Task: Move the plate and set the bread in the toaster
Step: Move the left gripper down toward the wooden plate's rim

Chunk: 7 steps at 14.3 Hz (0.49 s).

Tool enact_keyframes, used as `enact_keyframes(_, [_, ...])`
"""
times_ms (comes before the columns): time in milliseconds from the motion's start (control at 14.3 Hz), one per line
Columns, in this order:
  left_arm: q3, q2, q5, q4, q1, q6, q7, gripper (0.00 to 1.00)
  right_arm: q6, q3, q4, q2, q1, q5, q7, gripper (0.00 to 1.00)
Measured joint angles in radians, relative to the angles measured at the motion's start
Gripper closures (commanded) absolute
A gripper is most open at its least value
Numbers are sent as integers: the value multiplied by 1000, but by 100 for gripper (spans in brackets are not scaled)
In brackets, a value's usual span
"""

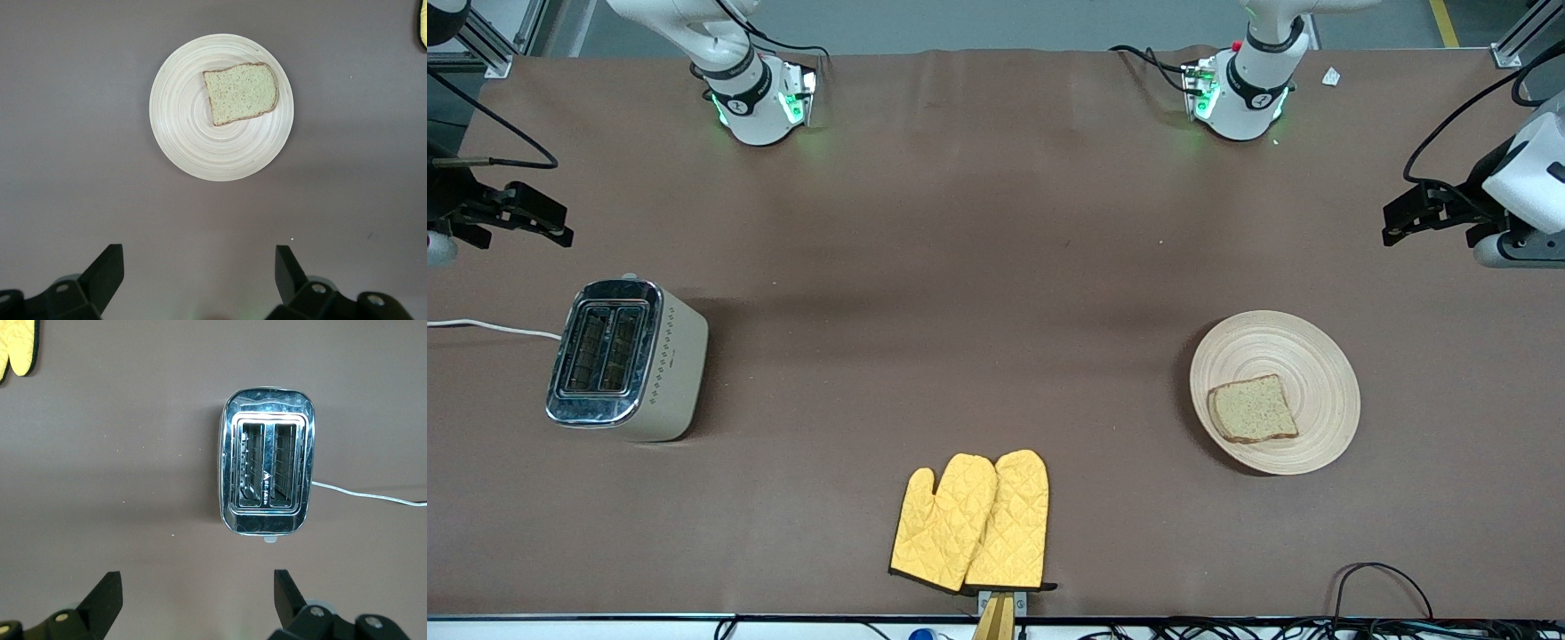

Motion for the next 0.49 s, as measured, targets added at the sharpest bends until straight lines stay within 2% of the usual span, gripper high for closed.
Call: enact_keyframes(490, [19,30,12,33,18,2,92,0,0,-1,0,0,0,0,0,0])
